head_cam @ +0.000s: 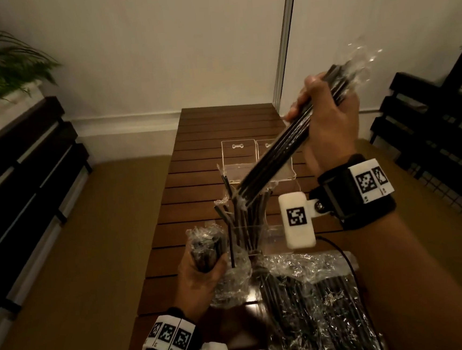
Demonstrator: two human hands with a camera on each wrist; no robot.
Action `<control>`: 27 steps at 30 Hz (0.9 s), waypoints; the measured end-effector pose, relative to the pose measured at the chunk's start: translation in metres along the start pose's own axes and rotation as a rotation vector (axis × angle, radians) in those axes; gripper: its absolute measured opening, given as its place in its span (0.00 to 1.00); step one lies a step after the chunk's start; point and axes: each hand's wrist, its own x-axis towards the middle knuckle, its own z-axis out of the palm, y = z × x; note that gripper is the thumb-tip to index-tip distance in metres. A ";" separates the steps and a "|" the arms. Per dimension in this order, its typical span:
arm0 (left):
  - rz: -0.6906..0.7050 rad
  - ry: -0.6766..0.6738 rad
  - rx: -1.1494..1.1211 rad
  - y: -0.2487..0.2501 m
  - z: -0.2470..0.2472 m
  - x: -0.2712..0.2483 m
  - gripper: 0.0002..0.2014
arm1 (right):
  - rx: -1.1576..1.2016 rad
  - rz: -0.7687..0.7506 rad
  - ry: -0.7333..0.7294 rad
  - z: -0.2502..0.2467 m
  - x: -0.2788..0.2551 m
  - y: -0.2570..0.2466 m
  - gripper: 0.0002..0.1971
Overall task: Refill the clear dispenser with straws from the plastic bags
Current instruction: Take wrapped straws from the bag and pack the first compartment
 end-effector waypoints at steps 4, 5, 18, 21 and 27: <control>-0.014 -0.009 -0.034 0.001 0.001 -0.001 0.18 | 0.116 -0.055 0.154 0.002 0.018 0.000 0.04; -0.016 -0.013 -0.038 0.001 0.002 -0.001 0.17 | 0.106 -0.064 0.173 0.003 0.021 0.003 0.04; -0.024 -0.001 0.011 -0.001 0.001 0.000 0.19 | -0.458 0.048 -0.039 -0.009 -0.002 0.124 0.07; -0.040 0.007 0.017 -0.002 0.001 0.001 0.20 | -0.568 0.141 -0.157 -0.011 -0.008 0.138 0.04; -0.050 0.008 0.028 -0.003 0.001 0.000 0.19 | -0.734 0.315 -0.306 -0.015 -0.012 0.146 0.09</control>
